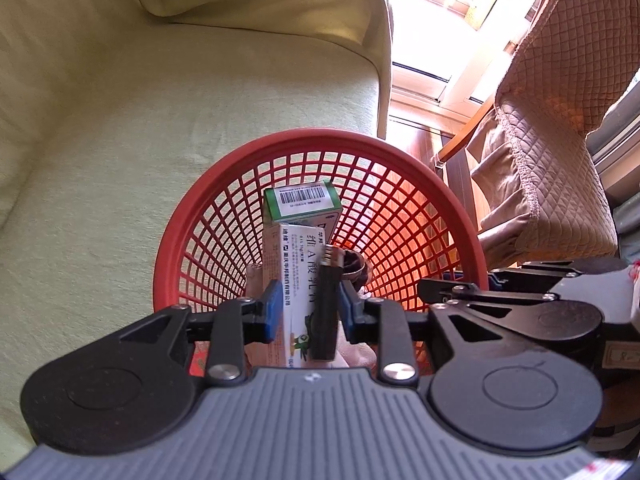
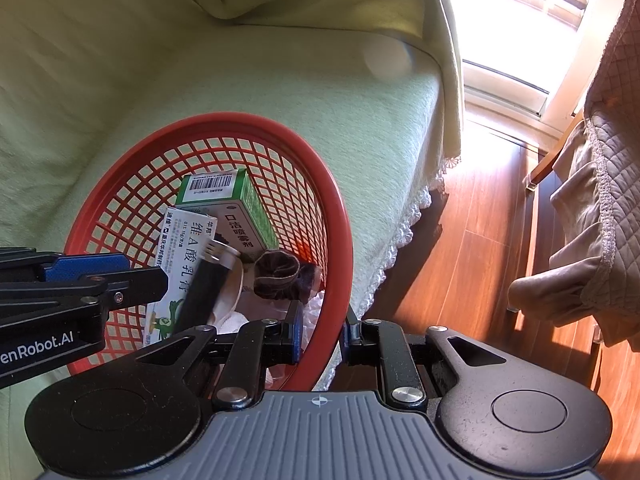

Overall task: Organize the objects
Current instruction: 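Carry the black lighter into the red basket and open the left tool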

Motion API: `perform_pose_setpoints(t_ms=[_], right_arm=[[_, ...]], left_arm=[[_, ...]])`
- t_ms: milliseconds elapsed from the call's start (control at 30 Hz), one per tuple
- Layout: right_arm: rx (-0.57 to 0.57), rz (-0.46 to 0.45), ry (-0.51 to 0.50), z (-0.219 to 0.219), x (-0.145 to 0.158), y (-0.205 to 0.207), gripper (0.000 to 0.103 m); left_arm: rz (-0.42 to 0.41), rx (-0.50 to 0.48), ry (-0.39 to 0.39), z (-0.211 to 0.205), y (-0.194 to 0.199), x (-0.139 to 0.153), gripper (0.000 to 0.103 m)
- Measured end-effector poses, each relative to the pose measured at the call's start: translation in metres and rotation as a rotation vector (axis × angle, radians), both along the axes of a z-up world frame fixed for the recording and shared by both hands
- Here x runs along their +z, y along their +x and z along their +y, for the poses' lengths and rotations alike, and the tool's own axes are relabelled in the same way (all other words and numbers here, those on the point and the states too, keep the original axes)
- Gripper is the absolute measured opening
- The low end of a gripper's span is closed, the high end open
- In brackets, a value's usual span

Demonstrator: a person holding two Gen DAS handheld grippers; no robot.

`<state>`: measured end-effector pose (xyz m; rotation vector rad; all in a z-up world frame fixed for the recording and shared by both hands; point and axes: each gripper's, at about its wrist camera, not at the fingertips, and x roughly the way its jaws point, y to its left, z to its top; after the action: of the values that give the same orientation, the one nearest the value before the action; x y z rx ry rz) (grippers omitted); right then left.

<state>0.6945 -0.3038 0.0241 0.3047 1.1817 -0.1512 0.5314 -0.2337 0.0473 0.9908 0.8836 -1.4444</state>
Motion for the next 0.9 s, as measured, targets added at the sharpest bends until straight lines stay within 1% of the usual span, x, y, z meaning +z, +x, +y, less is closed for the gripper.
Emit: perform_pose_setpoints(t_ms=[300,467,533,567,633,733,800,833,900], right_arm=[[0.001,0.002,0.004,-0.001,-0.001,0.0,0.015],[0.003,0.002,0.01,-0.004,-0.001,-0.001,0.015],[0.003,0.002,0.014,-0.005,-0.001,-0.001,0.015],[0.001,0.0,0.016,-0.005,-0.002,-0.001,0.015],[-0.008,-0.002,0.025,-0.007,-0.003,-0.002,0.015],[-0.057,0.004,0.112,-0.016,-0.012,-0.003,0.015],[-0.096,0.015,0.162,-0.022,-0.02,-0.004,0.015],[-0.107,0.012,0.175,-0.024,-0.022,-0.004,0.015],[-0.116,0.015,0.182,-0.027,-0.024,-0.005,0.015]], left_arm=[[-0.02,0.015,-0.005,0.003,0.006,0.005,0.032],[-0.026,0.029,-0.026,0.008,0.012,0.014,0.032],[-0.027,0.035,-0.045,0.012,0.016,0.021,0.038],[-0.028,0.042,-0.054,0.015,0.018,0.023,0.04],[-0.025,0.066,-0.073,0.022,0.026,0.03,0.041],[-0.021,0.12,-0.1,0.034,0.042,0.039,0.043],[-0.046,0.161,-0.11,0.044,0.055,0.042,0.044],[-0.063,0.179,-0.113,0.048,0.061,0.042,0.047],[-0.104,0.234,-0.106,0.058,0.077,0.04,0.048]])
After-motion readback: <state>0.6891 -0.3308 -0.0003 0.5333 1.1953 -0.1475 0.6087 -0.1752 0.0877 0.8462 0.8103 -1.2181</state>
